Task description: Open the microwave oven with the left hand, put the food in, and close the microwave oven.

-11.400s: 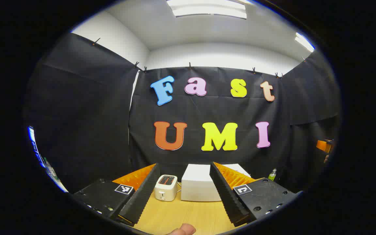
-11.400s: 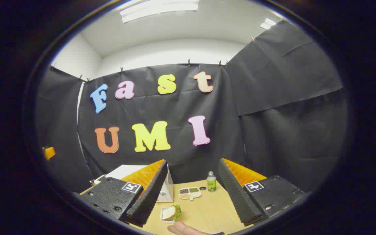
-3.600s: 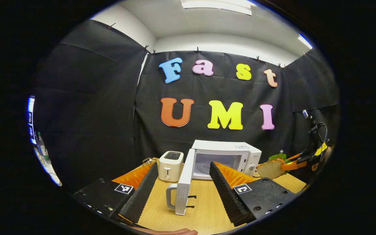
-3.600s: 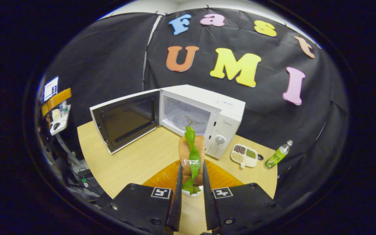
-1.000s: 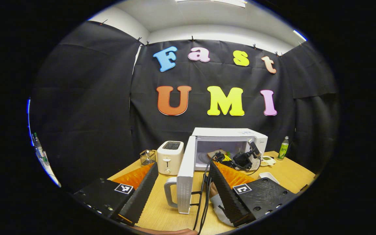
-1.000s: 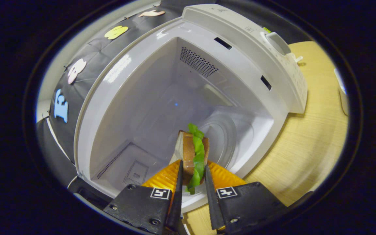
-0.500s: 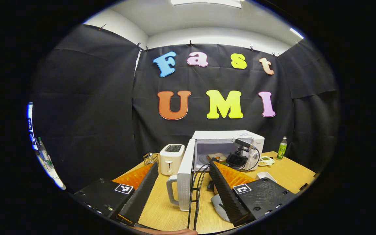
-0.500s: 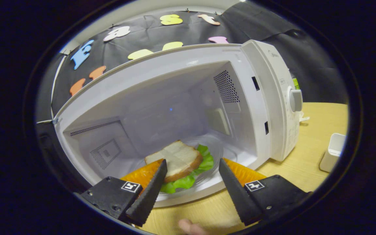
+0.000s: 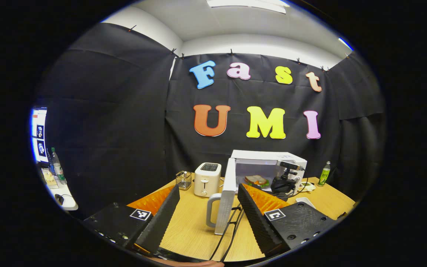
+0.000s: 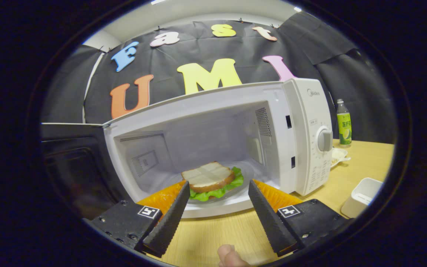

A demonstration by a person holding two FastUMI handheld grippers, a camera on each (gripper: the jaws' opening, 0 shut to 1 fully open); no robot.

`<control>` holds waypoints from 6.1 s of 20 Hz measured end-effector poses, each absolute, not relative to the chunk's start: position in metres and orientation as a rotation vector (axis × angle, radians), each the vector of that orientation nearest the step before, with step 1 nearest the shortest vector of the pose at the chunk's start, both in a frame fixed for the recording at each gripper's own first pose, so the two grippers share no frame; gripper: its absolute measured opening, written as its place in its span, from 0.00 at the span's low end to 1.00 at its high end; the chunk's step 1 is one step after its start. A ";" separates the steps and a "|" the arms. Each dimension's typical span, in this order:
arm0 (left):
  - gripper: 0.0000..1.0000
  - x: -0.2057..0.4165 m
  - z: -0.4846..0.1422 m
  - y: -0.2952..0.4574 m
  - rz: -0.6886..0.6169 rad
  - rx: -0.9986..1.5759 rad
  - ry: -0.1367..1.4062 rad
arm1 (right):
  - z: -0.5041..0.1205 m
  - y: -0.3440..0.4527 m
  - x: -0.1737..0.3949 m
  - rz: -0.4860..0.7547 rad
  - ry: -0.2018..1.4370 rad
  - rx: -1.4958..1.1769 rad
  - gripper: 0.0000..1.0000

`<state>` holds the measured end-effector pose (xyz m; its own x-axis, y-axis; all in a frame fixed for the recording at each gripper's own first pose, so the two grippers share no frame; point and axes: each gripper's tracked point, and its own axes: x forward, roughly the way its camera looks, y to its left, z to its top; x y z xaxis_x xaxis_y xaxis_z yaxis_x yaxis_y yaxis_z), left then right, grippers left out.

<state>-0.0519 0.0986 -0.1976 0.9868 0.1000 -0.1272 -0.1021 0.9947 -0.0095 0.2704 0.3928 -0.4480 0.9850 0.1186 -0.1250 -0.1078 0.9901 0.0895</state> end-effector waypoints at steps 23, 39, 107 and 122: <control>0.03 0.010 -0.285 0.145 -0.038 -0.044 0.179 | -0.204 0.219 0.069 0.298 0.008 -0.062 0.92; 0.00 0.044 -0.329 0.073 -0.219 -0.050 0.179 | -0.141 0.132 0.001 0.309 -0.048 -0.112 1.00; 0.95 0.077 -0.225 -0.154 -0.252 0.004 0.212 | -0.125 -0.002 -0.041 0.061 0.002 -0.100 0.91; 0.95 -0.091 -0.101 -0.100 -0.137 0.053 0.043 | -0.058 0.014 -0.111 0.043 -0.171 -0.140 1.00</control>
